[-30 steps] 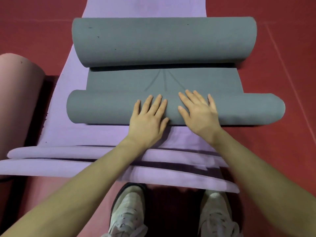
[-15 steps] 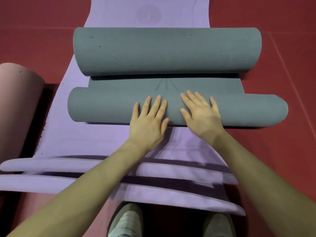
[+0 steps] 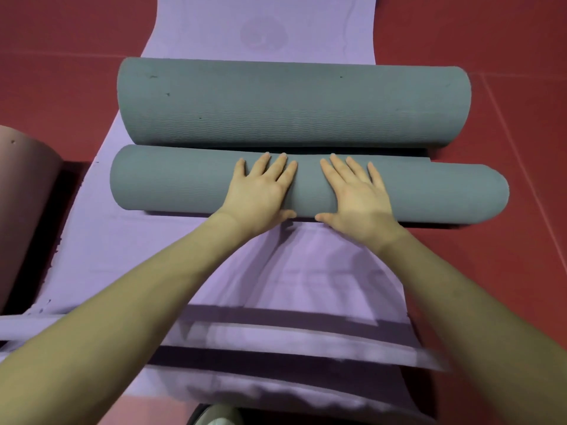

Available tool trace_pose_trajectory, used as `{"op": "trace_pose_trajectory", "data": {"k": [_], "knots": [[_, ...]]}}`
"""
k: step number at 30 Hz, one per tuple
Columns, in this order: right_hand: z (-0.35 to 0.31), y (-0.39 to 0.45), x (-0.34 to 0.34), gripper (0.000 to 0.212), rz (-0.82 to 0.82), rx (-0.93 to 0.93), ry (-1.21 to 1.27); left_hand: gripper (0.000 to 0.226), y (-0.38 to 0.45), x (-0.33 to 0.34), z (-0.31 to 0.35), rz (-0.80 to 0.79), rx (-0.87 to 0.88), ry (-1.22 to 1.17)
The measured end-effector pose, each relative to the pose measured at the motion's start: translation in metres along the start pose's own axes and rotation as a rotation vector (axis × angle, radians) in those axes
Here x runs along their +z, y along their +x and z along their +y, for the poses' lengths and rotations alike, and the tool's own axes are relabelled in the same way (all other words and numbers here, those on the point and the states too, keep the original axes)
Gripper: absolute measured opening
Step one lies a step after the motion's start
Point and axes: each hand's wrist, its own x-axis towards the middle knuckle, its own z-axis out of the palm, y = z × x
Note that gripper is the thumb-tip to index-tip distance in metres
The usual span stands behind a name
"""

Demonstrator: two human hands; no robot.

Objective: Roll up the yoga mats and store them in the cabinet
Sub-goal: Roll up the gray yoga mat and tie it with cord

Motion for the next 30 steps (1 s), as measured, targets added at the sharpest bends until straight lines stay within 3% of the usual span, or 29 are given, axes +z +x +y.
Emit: {"op": "trace_pose_trajectory", "data": {"k": [7, 14, 20, 30], "knots": [[0.004, 0.029, 0.009, 0.128, 0.003, 0.001, -0.098, 0.118, 0.028, 0.004, -0.01, -0.054, -0.028, 0.001], [0.009, 0.029, 0.018, 0.113, 0.125, -0.051, -0.09, 0.114, 0.032, 0.007, -0.015, 0.023, 0.028, 0.027], [0.004, 0.008, 0.029, 0.107, 0.328, -0.085, -0.025, 0.111, 0.013, 0.019, -0.016, 0.227, 0.126, -0.029], [-0.006, -0.061, 0.031, 0.108, 0.248, -0.098, 0.038, 0.095, -0.048, 0.025, -0.004, 0.223, 0.297, -0.07]]}}
